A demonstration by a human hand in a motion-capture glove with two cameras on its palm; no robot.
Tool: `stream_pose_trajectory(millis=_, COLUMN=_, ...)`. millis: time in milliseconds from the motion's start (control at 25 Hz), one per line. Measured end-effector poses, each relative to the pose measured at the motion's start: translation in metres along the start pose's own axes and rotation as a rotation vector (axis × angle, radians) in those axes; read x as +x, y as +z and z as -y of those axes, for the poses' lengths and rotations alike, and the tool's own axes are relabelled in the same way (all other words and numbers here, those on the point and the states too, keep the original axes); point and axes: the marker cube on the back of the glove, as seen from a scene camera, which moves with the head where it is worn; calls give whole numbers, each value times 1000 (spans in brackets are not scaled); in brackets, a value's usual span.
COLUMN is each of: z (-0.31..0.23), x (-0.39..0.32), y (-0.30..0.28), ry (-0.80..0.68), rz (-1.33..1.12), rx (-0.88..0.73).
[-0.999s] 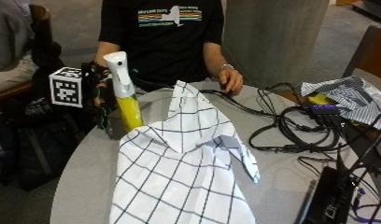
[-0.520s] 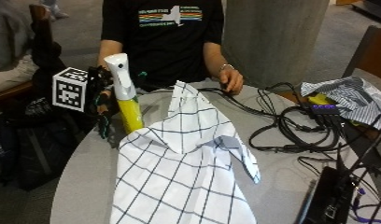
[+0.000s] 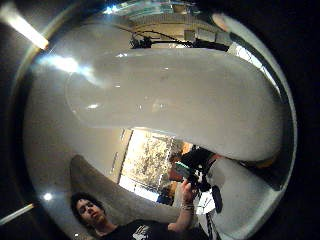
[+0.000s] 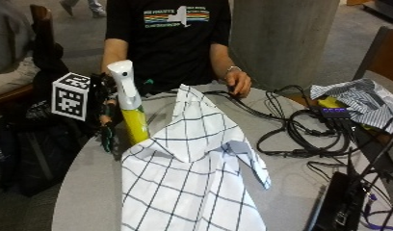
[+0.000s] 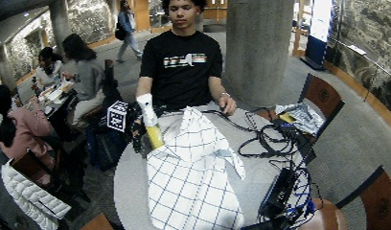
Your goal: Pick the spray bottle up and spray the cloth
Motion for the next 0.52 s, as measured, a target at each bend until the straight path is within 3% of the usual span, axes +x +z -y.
stream_pose_trajectory(millis=520, z=10, x=-1, y=9, ry=0, rz=84, rx=1)
